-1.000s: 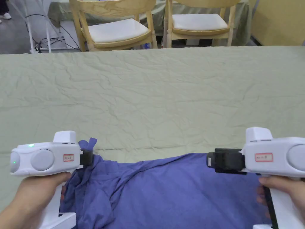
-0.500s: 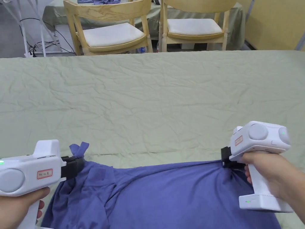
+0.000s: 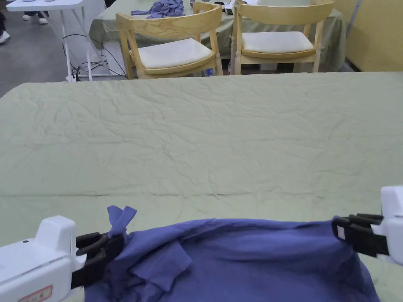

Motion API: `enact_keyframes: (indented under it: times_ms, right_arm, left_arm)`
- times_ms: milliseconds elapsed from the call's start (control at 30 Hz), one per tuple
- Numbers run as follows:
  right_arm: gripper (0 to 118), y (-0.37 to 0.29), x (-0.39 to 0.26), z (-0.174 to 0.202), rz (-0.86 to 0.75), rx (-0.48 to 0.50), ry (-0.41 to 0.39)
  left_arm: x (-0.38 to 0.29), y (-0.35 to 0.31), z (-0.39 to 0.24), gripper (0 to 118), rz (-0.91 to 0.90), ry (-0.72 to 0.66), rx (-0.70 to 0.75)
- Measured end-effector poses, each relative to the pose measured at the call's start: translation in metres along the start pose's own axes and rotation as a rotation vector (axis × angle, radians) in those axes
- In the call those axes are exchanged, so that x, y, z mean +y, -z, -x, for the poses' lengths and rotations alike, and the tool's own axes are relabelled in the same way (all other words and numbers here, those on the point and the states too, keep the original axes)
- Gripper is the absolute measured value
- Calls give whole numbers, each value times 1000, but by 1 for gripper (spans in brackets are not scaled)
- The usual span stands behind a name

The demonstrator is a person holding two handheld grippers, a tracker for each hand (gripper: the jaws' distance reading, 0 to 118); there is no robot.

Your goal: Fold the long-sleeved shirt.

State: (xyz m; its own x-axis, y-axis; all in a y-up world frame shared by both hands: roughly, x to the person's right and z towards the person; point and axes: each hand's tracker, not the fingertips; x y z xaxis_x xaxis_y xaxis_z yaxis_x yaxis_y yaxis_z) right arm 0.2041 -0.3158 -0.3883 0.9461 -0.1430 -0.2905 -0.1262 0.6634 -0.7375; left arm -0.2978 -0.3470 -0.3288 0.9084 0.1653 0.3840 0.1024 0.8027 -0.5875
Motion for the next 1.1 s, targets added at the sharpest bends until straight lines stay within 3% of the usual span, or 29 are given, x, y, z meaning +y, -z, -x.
enact_keyframes:
  times_ms: [167,333,467,600,700,767,800,833,867,900,933,1000,1100]
  right_arm:
    - [6,-21,-78,5,163,-59,-59]
    - [6,-13,-126,-6,319,-72,-11]
    - [7,3,-139,-3,346,-97,-39]
    - [7,27,-154,-12,424,-121,-33]
    - [12,31,-161,-14,394,-124,-16]
    - [23,30,-160,-18,371,-109,15]
    - [31,24,-161,-18,355,-97,36]
    - [49,18,-158,-20,355,-94,63]
    - [72,8,-155,-23,370,-85,73]
    - [96,-2,-152,-25,372,-83,86]
    - [118,-20,-150,-23,304,-89,111]
    - [118,-50,-137,-23,170,-46,131]
    - [118,-80,-118,-15,98,-2,220]
  left_arm:
    - [-60,-35,-16,8,143,28,-16]
    - [-110,-49,-12,8,286,53,-27]
    - [-129,-40,-17,8,376,72,-17]
    - [-130,-25,-8,8,476,-26,-19]
    - [-127,-18,-8,8,471,-26,4]
    - [-125,-17,-11,19,483,-67,6]
    - [-122,-20,-12,34,469,-75,12]
    - [-119,-25,-16,75,430,-85,50]
    - [-115,-32,-19,106,383,-110,78]
    - [-108,-41,-25,118,353,-138,96]
    - [-100,-53,-25,113,281,-201,87]
    - [-89,-72,-32,112,211,-258,105]
    - [-81,-88,-49,114,140,-301,72]
